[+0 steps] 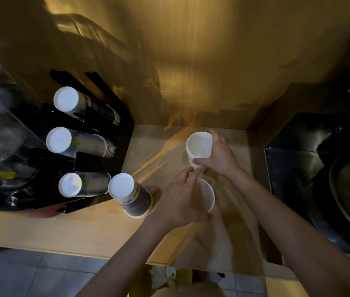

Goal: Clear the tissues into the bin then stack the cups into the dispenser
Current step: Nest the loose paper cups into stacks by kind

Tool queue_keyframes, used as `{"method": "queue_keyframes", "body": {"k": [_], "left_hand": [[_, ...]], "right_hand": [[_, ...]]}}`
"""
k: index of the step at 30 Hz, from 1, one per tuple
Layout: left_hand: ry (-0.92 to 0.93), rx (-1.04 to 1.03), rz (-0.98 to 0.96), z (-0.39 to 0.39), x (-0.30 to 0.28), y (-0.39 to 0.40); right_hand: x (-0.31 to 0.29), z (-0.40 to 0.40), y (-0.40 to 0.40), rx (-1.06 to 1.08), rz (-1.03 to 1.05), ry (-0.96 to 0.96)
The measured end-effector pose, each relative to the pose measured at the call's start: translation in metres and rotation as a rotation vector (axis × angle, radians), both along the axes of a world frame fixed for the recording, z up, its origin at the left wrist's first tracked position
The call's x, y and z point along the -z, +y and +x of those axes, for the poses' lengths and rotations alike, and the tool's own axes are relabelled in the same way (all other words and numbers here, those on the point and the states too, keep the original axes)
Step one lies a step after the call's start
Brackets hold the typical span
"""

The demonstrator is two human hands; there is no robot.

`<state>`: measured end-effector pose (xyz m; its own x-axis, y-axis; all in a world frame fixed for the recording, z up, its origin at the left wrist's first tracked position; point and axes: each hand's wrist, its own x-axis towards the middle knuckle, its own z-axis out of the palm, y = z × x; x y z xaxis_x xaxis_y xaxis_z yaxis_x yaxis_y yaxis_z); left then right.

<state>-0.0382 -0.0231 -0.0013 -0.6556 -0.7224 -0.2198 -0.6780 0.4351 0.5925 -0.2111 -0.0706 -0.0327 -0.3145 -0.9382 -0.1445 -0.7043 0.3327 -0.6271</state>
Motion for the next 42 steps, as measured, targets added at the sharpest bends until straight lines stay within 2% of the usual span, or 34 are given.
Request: {"method": "queue_keyframes", "body": {"k": [5, 9, 20, 26, 31, 34, 36, 39, 42], "left_hand": [[0.050, -0.006, -0.030, -0.001, 0.002, -0.008], [0.102, -0.119, -0.060, -0.007, -0.005, -0.030], [0.033, -0.186, -0.076, -0.008, -0.004, -0.057], [-0.017, -0.147, 0.004, -0.005, -0.003, -0.057], [-0.003, -0.133, 0.070, 0.001, -0.010, -0.057], [0.077, -0.198, 0.013, 0.012, -0.021, -0.051], [0.191, -0.241, -0.068, 0.027, -0.029, -0.046], [0.391, -0.345, -0.113, 0.063, -0.038, -0.029], [0.496, -0.515, -0.174, 0.105, -0.027, 0.001]], "right_hand": [[-0.009, -0.017, 0.022, 0.086, -0.095, -0.051], [-0.013, -0.026, 0.053, 0.120, -0.126, -0.081], [-0.003, -0.020, 0.090, 0.083, 0.035, -0.009], [-0.001, -0.024, 0.089, 0.080, 0.072, -0.046], [-0.013, -0.015, 0.086, 0.050, 0.137, 0.066], [-0.034, 0.004, 0.081, -0.030, 0.053, 0.147], [-0.048, 0.025, 0.075, -0.081, -0.072, 0.130], [-0.068, 0.065, 0.071, -0.091, -0.318, -0.075], [-0.078, 0.105, 0.068, -0.182, -0.398, -0.250]]}}
